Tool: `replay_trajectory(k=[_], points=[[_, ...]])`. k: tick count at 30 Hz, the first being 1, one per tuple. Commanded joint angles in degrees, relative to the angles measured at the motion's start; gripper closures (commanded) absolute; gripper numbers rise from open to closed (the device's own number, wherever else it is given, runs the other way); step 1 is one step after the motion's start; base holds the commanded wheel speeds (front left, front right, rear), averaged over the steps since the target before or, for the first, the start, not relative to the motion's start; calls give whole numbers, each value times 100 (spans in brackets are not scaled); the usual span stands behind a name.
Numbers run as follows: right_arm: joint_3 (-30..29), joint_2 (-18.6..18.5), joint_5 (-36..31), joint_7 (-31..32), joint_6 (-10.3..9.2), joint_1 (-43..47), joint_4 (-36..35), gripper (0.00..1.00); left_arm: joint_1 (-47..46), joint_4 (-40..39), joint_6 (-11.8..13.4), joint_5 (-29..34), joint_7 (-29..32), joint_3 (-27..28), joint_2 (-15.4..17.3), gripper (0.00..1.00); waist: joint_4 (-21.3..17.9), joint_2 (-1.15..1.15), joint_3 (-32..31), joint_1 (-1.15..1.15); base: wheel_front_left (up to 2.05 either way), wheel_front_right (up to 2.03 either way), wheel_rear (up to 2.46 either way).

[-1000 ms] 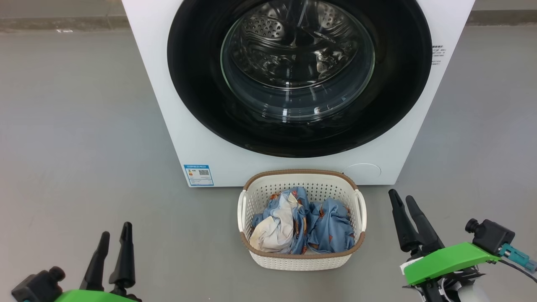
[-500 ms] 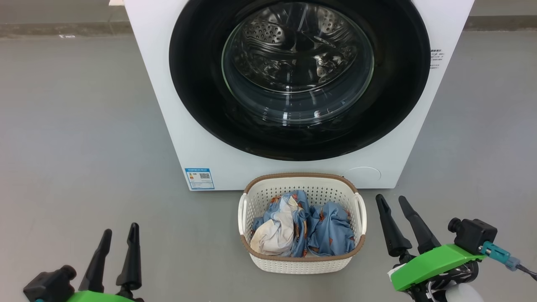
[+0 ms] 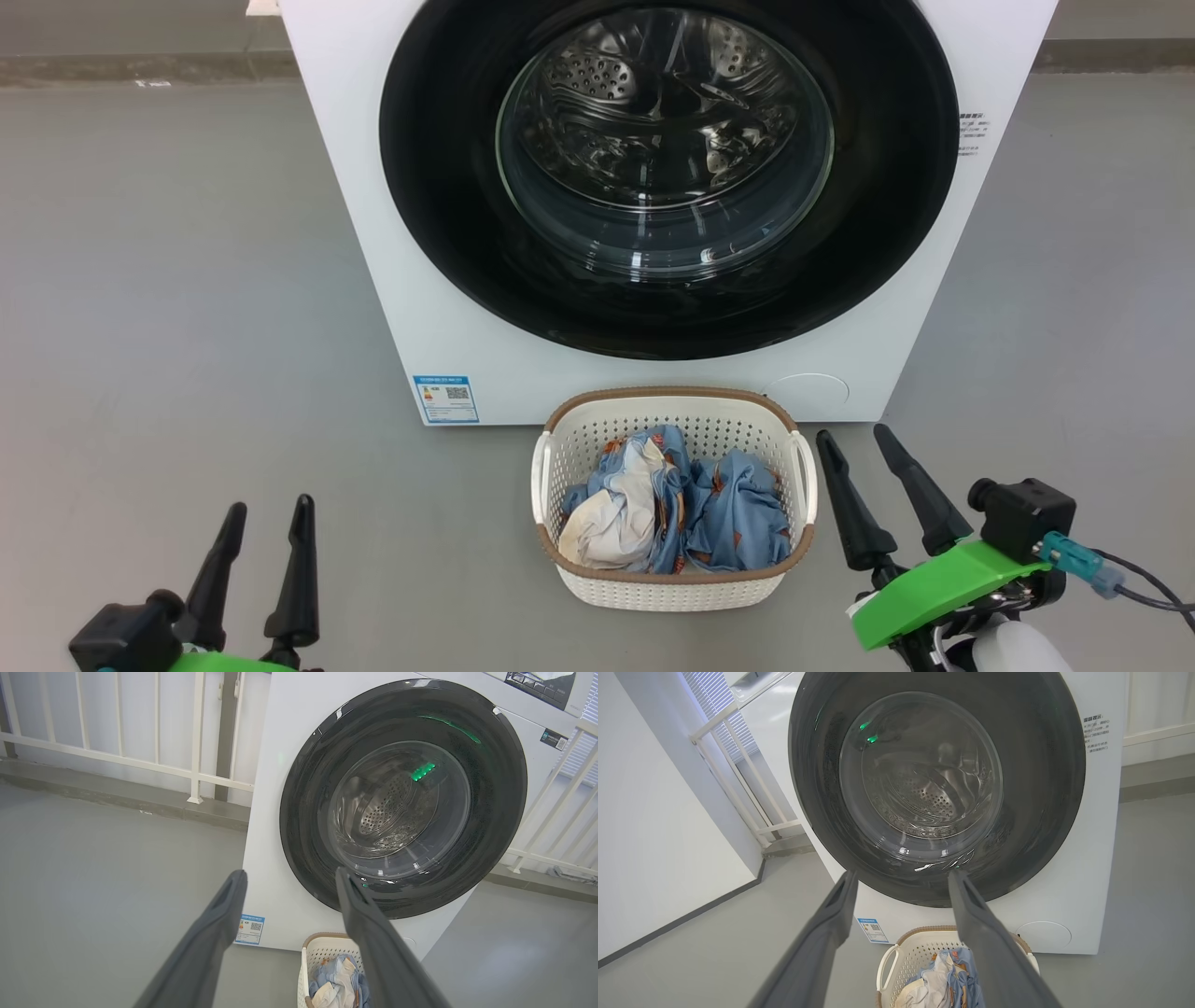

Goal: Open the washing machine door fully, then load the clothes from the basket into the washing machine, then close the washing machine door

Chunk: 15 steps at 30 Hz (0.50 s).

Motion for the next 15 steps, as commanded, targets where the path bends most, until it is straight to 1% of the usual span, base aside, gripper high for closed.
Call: replay_trajectory(k=[1,9,15], points=[[171,25,-247,-101,-6,-282,-116,0,-211,-155,-53,223,-93,165,142,0,-4,0,2,0,0,0,0],[228,42,-778,-235,-6,-352,-71,0,-227,-184,-58,701,-230,129,195,0,-18,0,2,0,0,0,0],[236,52,-973,-284,-6,-384,-54,0,-232,-188,-59,866,-281,122,210,0,-25,0,-2,0,0,0,0]])
